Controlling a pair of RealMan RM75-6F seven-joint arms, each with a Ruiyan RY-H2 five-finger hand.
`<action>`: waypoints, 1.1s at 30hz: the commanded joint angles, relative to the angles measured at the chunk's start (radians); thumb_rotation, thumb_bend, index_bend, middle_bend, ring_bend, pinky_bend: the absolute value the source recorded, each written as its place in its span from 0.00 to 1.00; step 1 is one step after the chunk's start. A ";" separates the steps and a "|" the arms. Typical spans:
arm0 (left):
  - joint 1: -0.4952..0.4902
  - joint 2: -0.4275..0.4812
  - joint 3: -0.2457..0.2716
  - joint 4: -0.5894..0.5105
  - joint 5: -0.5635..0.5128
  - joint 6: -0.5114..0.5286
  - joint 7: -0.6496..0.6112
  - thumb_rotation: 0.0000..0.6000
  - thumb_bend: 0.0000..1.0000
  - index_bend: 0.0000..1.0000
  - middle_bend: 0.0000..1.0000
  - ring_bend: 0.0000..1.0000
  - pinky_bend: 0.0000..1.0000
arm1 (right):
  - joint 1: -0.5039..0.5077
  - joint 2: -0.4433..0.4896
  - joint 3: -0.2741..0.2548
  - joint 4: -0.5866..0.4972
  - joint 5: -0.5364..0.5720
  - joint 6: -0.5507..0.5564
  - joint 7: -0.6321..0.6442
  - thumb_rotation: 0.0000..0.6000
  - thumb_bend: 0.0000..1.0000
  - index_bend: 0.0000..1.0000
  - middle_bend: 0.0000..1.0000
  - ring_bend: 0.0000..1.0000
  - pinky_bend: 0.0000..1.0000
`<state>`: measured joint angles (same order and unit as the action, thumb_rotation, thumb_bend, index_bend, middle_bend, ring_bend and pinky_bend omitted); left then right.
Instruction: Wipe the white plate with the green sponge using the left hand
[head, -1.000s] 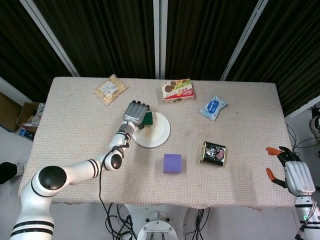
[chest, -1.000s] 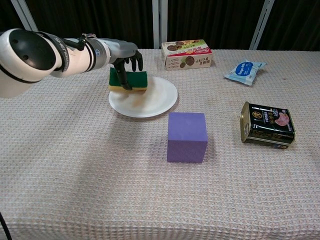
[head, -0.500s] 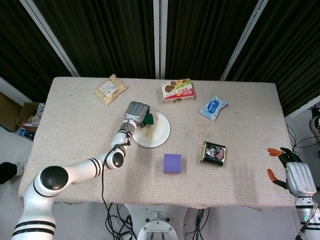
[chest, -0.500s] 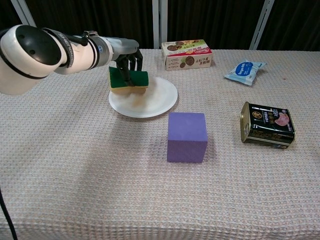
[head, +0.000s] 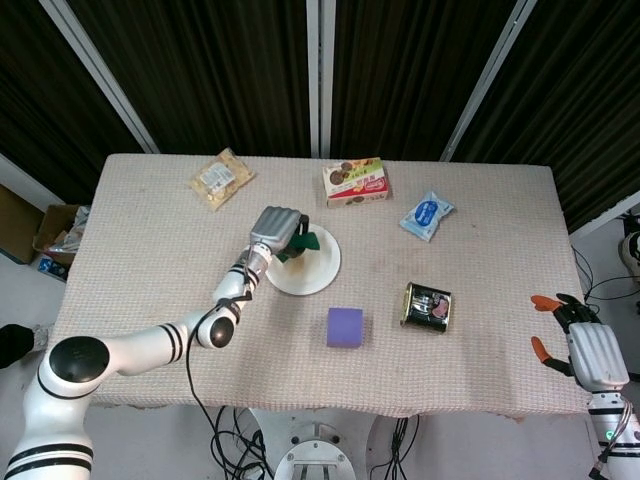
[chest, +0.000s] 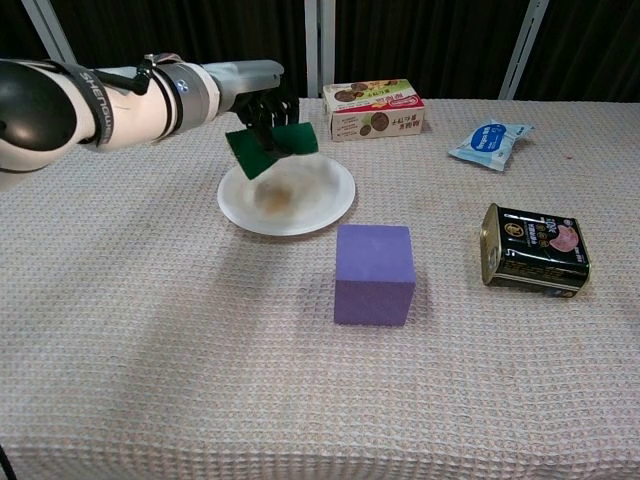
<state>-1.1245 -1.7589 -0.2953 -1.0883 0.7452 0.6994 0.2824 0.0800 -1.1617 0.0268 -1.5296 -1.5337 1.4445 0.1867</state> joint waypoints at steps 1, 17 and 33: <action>0.033 -0.030 -0.017 -0.005 0.106 0.007 -0.115 1.00 0.35 0.55 0.58 0.45 0.39 | 0.001 0.000 0.001 -0.003 -0.001 0.000 -0.003 1.00 0.26 0.25 0.30 0.16 0.24; -0.030 -0.274 -0.043 0.336 0.169 -0.010 -0.160 1.00 0.35 0.55 0.58 0.44 0.33 | -0.005 0.007 0.003 -0.022 0.014 -0.001 -0.023 1.00 0.26 0.25 0.30 0.16 0.24; 0.002 -0.233 -0.078 0.281 0.210 0.023 -0.170 1.00 0.35 0.55 0.58 0.44 0.33 | -0.009 0.008 0.001 -0.024 0.007 0.008 -0.022 1.00 0.26 0.25 0.30 0.16 0.24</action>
<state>-1.1353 -2.0176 -0.3591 -0.7637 0.9604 0.7141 0.1126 0.0709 -1.1538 0.0275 -1.5537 -1.5268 1.4523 0.1644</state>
